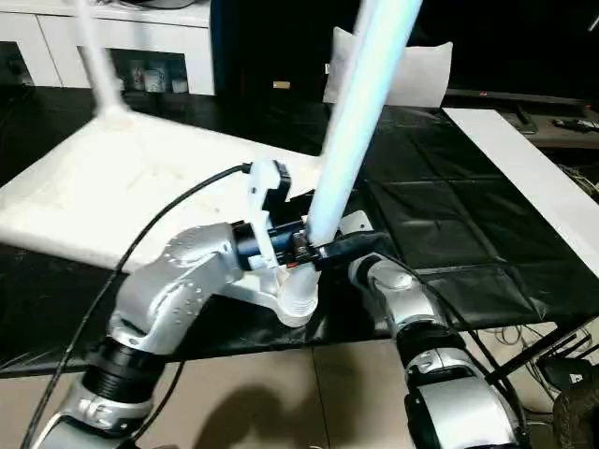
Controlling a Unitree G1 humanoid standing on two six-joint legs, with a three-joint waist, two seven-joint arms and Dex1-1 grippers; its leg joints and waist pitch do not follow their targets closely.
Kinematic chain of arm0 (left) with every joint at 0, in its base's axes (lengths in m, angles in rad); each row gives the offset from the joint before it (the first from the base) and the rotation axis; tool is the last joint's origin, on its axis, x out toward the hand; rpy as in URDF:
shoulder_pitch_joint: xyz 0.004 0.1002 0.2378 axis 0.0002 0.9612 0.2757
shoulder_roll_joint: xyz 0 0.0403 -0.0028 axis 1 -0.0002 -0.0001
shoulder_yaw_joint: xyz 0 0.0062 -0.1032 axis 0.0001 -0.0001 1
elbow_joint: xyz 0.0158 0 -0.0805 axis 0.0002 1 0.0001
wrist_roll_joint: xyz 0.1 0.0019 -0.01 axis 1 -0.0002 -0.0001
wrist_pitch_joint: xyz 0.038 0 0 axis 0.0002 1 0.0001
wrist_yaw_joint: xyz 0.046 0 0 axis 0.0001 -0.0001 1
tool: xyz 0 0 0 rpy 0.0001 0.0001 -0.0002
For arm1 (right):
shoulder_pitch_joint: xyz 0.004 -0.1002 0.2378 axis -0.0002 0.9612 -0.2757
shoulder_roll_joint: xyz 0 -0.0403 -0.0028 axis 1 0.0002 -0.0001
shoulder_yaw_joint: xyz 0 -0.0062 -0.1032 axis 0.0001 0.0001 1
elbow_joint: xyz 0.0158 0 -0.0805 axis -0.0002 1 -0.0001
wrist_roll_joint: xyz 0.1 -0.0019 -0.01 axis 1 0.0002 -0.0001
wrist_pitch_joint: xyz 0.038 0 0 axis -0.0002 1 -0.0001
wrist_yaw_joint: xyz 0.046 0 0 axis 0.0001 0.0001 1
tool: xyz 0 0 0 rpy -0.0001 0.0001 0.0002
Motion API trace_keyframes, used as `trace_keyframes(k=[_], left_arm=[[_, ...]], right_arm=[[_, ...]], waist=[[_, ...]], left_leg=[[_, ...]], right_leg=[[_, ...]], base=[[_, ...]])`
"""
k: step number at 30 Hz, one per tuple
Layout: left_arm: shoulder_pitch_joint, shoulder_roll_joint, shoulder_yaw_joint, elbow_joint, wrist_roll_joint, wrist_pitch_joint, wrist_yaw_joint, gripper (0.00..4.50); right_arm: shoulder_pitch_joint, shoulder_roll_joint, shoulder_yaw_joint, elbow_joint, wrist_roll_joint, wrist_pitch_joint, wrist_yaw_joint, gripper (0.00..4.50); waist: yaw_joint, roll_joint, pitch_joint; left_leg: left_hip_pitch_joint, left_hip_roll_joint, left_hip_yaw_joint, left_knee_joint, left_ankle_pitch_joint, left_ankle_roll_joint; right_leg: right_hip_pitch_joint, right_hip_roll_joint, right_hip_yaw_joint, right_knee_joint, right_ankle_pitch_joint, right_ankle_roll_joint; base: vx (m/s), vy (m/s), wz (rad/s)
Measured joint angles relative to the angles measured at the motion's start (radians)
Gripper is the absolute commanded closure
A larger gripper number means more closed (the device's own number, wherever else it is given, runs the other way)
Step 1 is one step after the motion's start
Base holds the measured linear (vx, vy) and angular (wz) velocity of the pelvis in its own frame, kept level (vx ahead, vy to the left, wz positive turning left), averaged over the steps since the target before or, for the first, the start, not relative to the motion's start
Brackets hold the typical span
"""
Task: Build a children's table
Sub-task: Rotate table base
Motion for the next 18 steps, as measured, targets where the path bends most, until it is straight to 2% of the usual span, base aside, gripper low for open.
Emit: trace_keyframes(k=[5,8,13,18], left_arm=[[-0.012,-0.017,0.000,0.036,0.035,-0.027,0.054,0.04],[-0.028,-0.035,0.027,0.078,0.060,-0.058,0.109,0.04],[-0.028,-0.034,0.021,0.097,0.090,-0.106,0.116,0.04],[-0.012,0.083,-0.036,0.100,0.143,-0.175,0.039,0.04]], right_arm=[[-0.001,0.007,-0.016,0.015,0.001,-0.016,-0.009,0.00],[-0.001,0.008,-0.038,0.025,0.028,-0.016,-0.007,0.00],[0.001,-0.003,-0.046,0.025,0.031,-0.016,-0.003,0.00],[0.057,-0.034,-0.063,-0.073,0.058,-0.018,0.036,0.00]], waist=[[0.002,0.000,0.000],[0.003,0.000,0.000],[0.005,0.000,0.000],[0.013,0.003,0.001]], left_leg=[[0.000,0.000,0.000,0.000,0.000,0.000],[0.000,0.000,0.000,0.001,0.000,0.000],[-0.001,0.000,0.000,0.001,0.000,0.000],[-0.001,0.000,0.000,0.000,0.000,0.000]], right_leg=[[0.000,0.000,0.000,0.000,0.000,0.000],[0.000,0.000,0.000,0.000,0.000,0.000],[-0.001,0.000,0.000,0.000,0.000,0.000],[-0.001,0.000,-0.001,0.000,0.000,0.000]], base=[[0.000,0.000,0.00],[0.000,0.000,0.00],[0.000,0.000,0.00],[0.000,0.000,0.00]])
